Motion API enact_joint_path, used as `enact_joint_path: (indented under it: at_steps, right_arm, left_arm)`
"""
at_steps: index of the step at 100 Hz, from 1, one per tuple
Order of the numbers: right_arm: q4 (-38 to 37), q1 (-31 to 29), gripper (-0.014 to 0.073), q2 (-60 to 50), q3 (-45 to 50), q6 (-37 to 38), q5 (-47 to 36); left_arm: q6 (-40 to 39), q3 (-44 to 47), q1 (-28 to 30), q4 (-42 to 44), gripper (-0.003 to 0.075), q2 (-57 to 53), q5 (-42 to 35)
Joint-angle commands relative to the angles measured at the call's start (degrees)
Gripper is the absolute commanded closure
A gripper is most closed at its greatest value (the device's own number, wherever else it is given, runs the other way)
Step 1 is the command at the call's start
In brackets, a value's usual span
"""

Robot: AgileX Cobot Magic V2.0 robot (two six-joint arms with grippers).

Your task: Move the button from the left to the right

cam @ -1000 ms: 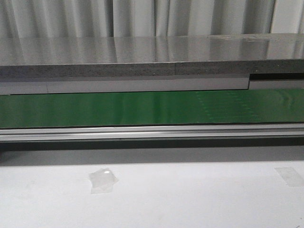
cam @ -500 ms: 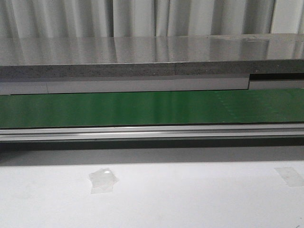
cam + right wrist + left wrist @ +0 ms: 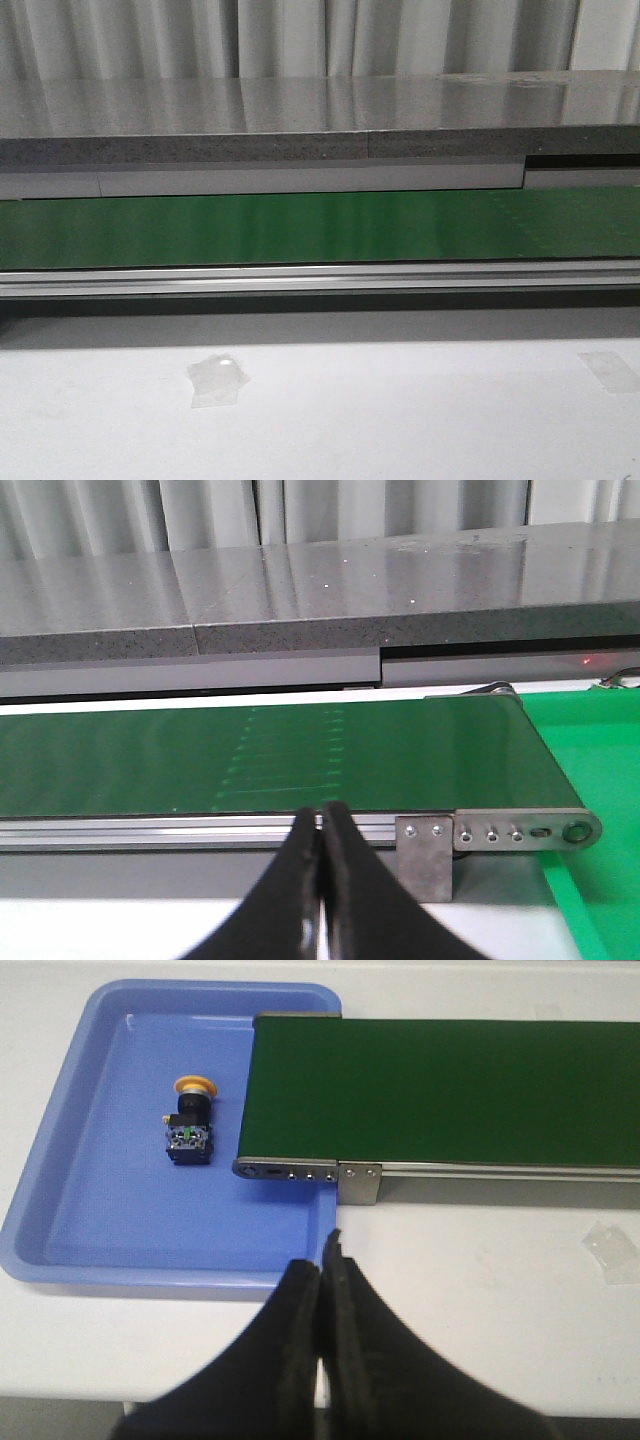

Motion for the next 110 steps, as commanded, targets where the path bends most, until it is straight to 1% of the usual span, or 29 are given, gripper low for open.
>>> enact_joint_path:
  at_steps: [1,8,15,19,20,22,23,24,25,26,27,29,30,34,39,59,67,74,88,97,110]
  right_arm:
    - [-0.38,-0.03,0.0694,-0.88,-0.91,0.01,-4.71]
    - [-0.38,-0.03,0.0694,-0.88,-0.91,0.01,-4.71]
    - [-0.38,-0.03,0.0694,-0.88,-0.91,0.01,-4.71]
    - [-0.38,-0.03,0.0694,-0.88,-0.91,0.01,-4.71]
    - [-0.38,-0.03,0.0694,-0.88,-0.91,0.01,-4.71]
    - [-0.38,-0.03,0.0694,-0.88,-0.91,0.01,-4.71]
    - [-0.38,-0.03,0.0694,-0.88,-0.91,0.01,-4.71]
    - [-0.38,-0.03,0.0694,-0.88,-0.91,0.01,-4.71]
    - [-0.38,-0.03,0.0694,-0.88,-0.91,0.01,-4.71]
    - [-0.38,-0.03,0.0694,-0.88,-0.91,0.01,-4.71]
    - [-0.38,-0.03,0.0694,-0.88,-0.91,0.01,-4.71]
    - [-0.38,-0.03,0.0694,-0.88,-0.91,0.01,-4.71]
    - [-0.38,-0.03,0.0694,-0.88,-0.91,0.01,-4.71]
    - [-0.38,-0.03,0.0694,-0.88,-0.91,0.01,-4.71]
    - [-0.38,-0.03,0.0694,-0.88,-0.91,0.01,-4.71]
    - [-0.38,-0.03,0.0694,-0.88,-0.91,0.01,-4.71]
    - [-0.38,-0.03,0.0694,-0.88,-0.91,0.01,-4.71]
    - [-0.38,-0.03,0.0694,-0.88,-0.91,0.01,-4.71]
    - [-0.38,-0.03,0.0694,-0.88,-0.91,0.01,-4.71]
    - [-0.38,-0.03,0.0694,-0.88,-0.91,0.01,-4.71]
    - [-0.38,-0.03,0.0694,-0.88,-0.91,0.01,-4.71]
  left_arm:
    - [-0.07,-1.94,-0.42,-0.08,0.0738,1.55,-2.87]
    - [-0.07,-1.94,-0.42,-0.08,0.0711,1.67,-2.87]
    - [-0.07,-1.94,-0.42,-0.34,0.0602,1.67,-2.87]
    - [-0.07,-1.94,-0.42,-0.49,0.0496,1.67,-2.76]
    - [-0.07,-1.94,-0.42,-0.49,0.0454,1.67,-2.76]
    - [-0.07,-1.94,-0.42,-0.49,0.0409,1.67,-2.76]
    - [-0.07,-1.94,-0.42,-0.49,0.0364,1.67,-2.76]
    - [-0.07,-1.94,-0.42,-0.49,0.0341,1.67,-2.76]
    - [-0.07,-1.94,-0.42,-0.49,0.0295,1.67,-2.76]
    - [-0.07,-1.94,-0.42,-0.49,0.0272,1.67,-2.76]
    - [-0.07,-1.94,-0.42,-0.49,0.0227,1.67,-2.76]
    - [-0.07,-1.94,-0.42,-0.49,0.0186,1.67,-2.89]
    - [-0.07,-1.94,-0.42,-0.49,0.0148,1.67,-2.89]
    - [-0.07,-1.94,-0.42,-0.49,0.0057,1.67,-3.02]
    - [-0.07,-1.94,-0.42,-0.49,-0.0002,1.67,-3.02]
    - [-0.21,-1.94,-0.42,-2.73,0.0076,1.67,-2.16]
    - [-1.54,-1.94,-0.42,-0.93,0.0099,2.39,-3.71]
    - [-3.92,-2.07,-0.42,1.94,0.0101,3.91,-4.86]
    - [-5.38,-4.52,-0.09,6.36,0.0101,10.63,-5.23]
    - [-5.38,-6.97,0.45,8.22,0.0101,15.97,-7.72]
    - [-5.38,-12.01,3.68,9.39,0.0101,24.33,-10.86]
